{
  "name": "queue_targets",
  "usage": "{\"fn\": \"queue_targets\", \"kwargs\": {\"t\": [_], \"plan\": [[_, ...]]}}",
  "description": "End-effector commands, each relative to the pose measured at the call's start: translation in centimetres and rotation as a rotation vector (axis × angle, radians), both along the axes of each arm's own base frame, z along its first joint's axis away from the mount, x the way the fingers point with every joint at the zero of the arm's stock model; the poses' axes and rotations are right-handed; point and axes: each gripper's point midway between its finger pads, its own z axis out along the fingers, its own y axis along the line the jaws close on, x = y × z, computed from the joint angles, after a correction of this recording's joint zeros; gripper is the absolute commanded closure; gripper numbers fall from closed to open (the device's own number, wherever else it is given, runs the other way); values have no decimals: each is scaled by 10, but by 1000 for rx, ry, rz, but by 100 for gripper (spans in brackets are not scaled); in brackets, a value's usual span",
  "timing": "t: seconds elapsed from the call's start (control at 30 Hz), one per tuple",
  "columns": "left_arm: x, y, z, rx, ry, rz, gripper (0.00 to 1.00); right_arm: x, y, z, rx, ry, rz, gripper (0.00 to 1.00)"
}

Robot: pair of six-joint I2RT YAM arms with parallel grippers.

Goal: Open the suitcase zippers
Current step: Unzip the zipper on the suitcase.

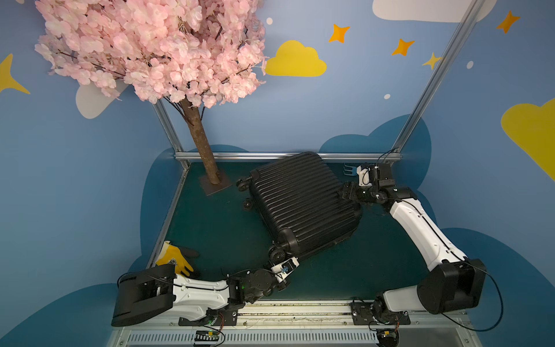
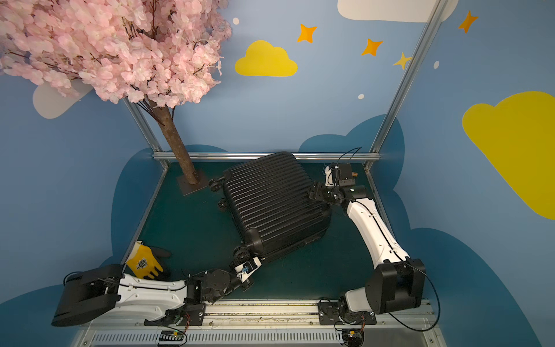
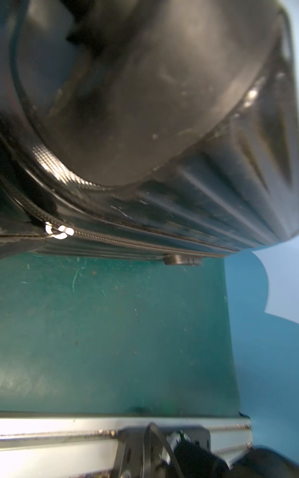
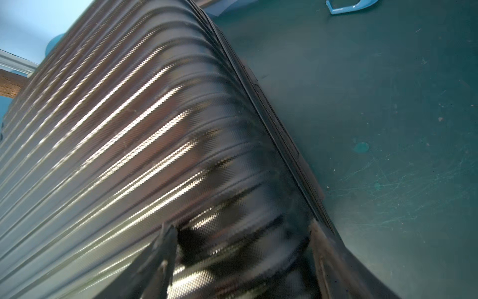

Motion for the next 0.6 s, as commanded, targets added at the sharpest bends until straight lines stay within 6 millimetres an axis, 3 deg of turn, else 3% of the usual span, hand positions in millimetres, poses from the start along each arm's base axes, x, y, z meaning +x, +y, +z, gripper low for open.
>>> {"fn": "queue_targets", "kwargs": {"t": [0.0,0.17,0.33,0.43,0.57], "plan": [[26,4,39,-79,-26,137,98,-91,31,-65,76,413,94,20],[43,22,31,-62,32,222,98,-102,31,-84,30,458,111,21],[62,42,27,-57,70,308,98,-122,47,-95,40,492,156,23],[59,34,26,-61,95,268,98,-137,62,-96,55,504,188,23],[50,21,7,-36,165,200,98,-156,86,-92,84,503,217,23]]}}
